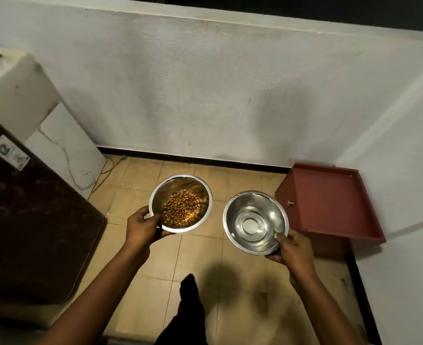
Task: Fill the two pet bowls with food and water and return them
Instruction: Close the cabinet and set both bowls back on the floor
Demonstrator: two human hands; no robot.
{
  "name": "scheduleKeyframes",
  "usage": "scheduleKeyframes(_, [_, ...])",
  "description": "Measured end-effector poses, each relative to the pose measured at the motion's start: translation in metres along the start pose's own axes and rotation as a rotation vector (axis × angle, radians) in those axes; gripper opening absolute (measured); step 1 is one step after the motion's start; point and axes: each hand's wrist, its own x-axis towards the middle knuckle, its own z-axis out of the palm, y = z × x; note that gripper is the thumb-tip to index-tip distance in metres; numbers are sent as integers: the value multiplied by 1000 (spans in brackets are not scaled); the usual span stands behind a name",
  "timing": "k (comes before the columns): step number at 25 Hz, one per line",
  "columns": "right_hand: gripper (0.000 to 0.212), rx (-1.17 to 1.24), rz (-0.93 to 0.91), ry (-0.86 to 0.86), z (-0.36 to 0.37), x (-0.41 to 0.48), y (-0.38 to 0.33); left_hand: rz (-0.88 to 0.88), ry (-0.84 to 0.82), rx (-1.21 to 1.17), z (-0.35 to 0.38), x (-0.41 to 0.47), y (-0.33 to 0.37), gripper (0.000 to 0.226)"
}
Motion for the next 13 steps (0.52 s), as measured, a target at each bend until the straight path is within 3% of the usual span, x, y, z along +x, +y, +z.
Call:
scheduleKeyframes(8, [16, 13, 82, 25, 80, 145, -64, -55, 15, 38, 65, 161, 70, 35])
scheduleKeyframes(13, [22, -12, 174, -17, 123, 254, -70, -98, 42, 50, 118, 247, 75, 35])
